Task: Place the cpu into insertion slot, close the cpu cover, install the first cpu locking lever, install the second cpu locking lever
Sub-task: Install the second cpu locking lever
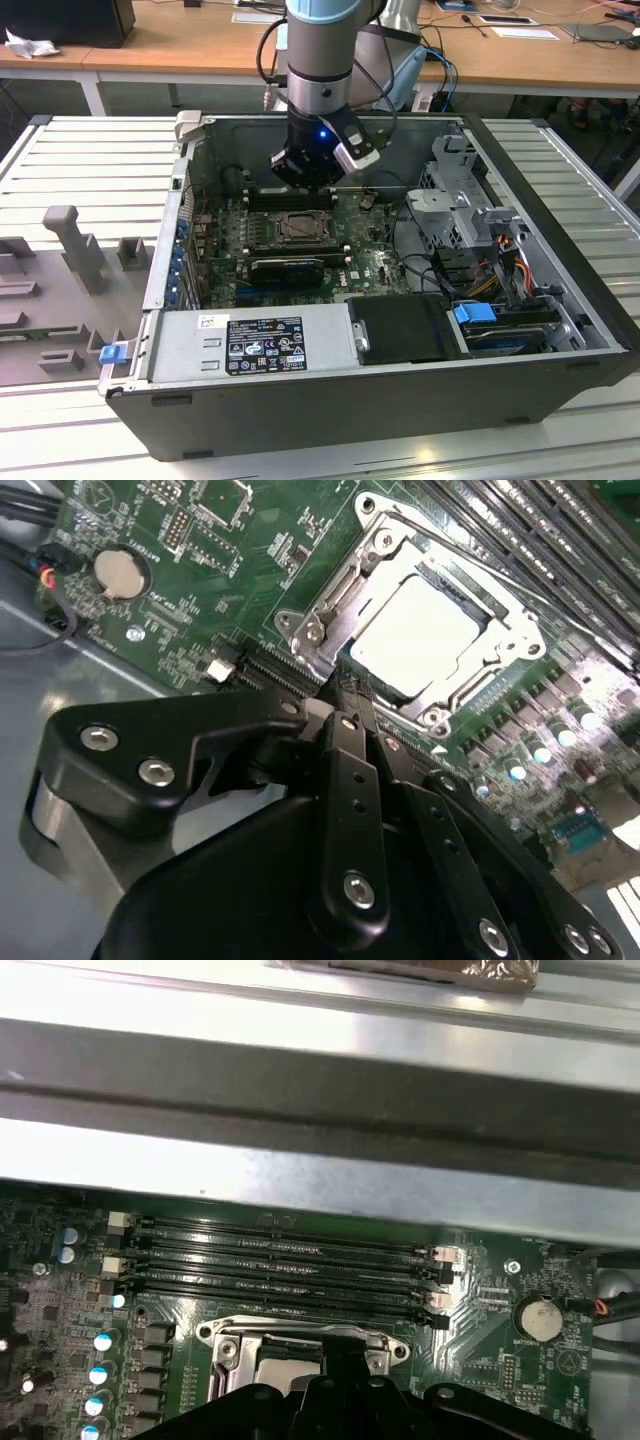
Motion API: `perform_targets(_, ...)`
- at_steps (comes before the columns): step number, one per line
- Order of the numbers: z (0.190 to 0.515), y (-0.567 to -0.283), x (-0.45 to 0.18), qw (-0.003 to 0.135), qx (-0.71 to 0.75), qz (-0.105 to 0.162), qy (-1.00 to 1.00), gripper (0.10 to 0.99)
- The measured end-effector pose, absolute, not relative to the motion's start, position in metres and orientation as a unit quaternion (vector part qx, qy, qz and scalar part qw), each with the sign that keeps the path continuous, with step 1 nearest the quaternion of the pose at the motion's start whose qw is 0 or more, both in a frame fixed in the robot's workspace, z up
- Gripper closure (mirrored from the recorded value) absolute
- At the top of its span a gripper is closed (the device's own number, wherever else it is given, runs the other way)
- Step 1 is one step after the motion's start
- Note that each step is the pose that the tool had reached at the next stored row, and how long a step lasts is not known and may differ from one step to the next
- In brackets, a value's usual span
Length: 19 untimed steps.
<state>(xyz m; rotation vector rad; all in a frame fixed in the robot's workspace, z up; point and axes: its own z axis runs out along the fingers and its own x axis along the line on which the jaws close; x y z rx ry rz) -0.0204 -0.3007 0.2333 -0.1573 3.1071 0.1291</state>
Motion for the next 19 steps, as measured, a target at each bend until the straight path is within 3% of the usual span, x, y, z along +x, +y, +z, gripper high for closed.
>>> perform_targets(5,0.254,-0.301,-0.020,0.014,-0.051,0.041,0.998,0.980)
perform_targets(11,0.255,-0.307,-0.020,0.014,-0.051,0.041,0.998,0.980)
perform_targets(19,0.253,-0.344,-0.021,0.010,-0.050,0.042,0.998,0.980)
